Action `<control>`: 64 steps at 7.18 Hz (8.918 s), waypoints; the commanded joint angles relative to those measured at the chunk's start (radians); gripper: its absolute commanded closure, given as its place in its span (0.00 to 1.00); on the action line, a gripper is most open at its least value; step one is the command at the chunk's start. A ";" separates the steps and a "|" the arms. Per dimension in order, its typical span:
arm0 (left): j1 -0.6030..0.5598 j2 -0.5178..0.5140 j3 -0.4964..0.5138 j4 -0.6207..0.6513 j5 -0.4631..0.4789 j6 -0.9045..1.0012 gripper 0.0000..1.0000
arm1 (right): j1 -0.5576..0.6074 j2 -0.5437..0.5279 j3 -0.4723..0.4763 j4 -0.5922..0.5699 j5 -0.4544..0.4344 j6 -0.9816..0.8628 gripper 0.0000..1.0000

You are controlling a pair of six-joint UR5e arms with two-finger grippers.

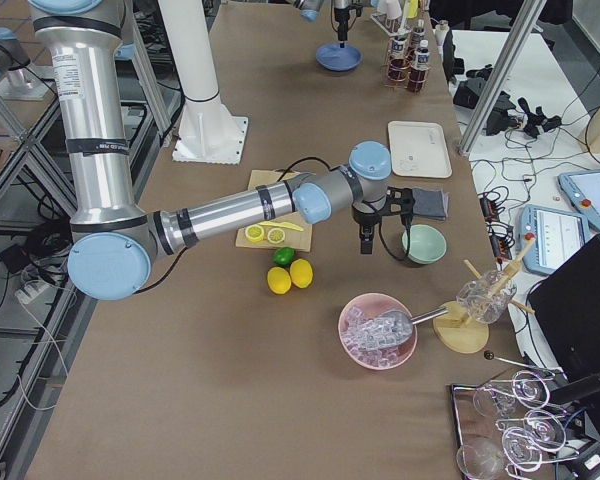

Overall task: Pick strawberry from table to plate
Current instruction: 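Grasp the blue plate rim with the left gripper while the right arm reaches forward, then slide the blue plate toward center with left gripper while right gripper nears strawberry, then lower the right gripper onto the red strawberry and close it, then lift the strawberry with the right gripper while the left gripper releases the plate and withdraws, then carry the strawberry over the blue plate and open the right gripper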

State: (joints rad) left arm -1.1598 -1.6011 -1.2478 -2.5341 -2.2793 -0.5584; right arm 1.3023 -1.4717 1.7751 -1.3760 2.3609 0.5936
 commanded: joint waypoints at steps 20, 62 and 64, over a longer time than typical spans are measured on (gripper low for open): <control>0.561 -0.542 -0.223 0.107 0.189 -1.038 1.00 | -0.409 0.233 -0.066 0.095 -0.276 0.444 0.00; 0.023 -0.207 -0.361 0.359 0.155 -0.015 0.02 | -0.748 0.677 -0.245 -0.043 -0.509 0.847 0.00; -0.076 -0.195 -0.361 0.396 0.021 0.017 0.02 | -0.599 0.590 -0.078 -0.214 -0.362 0.724 0.00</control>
State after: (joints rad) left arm -1.1754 -1.8042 -1.6092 -2.1559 -2.1830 -0.5650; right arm 0.6191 -0.8215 1.5902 -1.4943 1.9239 1.4038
